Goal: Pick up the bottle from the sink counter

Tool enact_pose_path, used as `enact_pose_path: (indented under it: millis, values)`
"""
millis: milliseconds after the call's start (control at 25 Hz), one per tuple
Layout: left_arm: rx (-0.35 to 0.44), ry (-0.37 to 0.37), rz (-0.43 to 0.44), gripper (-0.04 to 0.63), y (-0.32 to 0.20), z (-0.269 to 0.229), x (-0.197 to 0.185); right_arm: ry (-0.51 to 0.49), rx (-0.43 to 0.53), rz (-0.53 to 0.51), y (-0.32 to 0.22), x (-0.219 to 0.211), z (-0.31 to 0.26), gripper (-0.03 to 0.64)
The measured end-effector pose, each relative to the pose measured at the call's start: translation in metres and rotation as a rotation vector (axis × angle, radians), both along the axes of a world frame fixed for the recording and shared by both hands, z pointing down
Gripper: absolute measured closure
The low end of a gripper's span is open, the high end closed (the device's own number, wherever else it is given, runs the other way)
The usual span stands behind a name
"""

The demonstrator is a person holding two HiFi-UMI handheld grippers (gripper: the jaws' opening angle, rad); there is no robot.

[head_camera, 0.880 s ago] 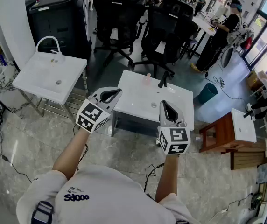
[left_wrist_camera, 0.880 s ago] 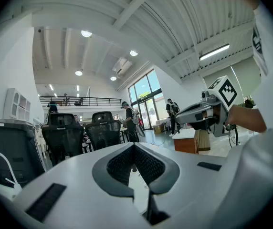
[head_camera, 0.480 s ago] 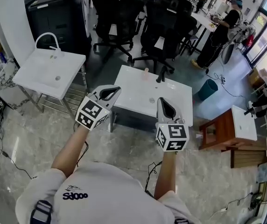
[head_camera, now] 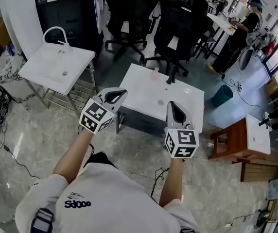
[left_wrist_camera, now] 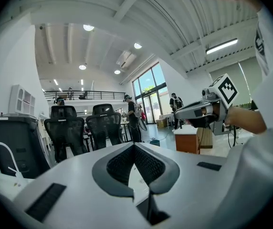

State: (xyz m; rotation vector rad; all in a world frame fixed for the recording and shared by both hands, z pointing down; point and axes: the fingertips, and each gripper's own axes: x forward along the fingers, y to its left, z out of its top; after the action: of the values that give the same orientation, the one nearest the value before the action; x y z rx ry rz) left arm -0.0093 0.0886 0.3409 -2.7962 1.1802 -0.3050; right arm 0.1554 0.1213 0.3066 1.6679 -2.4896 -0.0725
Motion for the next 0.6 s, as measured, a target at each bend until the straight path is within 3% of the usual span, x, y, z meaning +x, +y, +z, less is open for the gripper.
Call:
enact_pose_path:
  millis: [160, 360, 600]
  values:
    - [-0.006, -0.007, -0.003, 0.595, -0.014, 0.006, 0.001, 0.065, -0.014, 0.032, -0.016, 0.005, 0.012, 0.607]
    - [-0.012, -0.026, 0.020, 0.595, -0.044, 0.014, 0.002, 0.049, -0.037, 0.011, -0.044, -0.002, 0.017, 0.607]
    - [-0.009, -0.017, 0.035, 0.595, -0.115, 0.018, -0.008, 0.026, -0.039, -0.006, -0.104, -0.019, 0.021, 0.607]
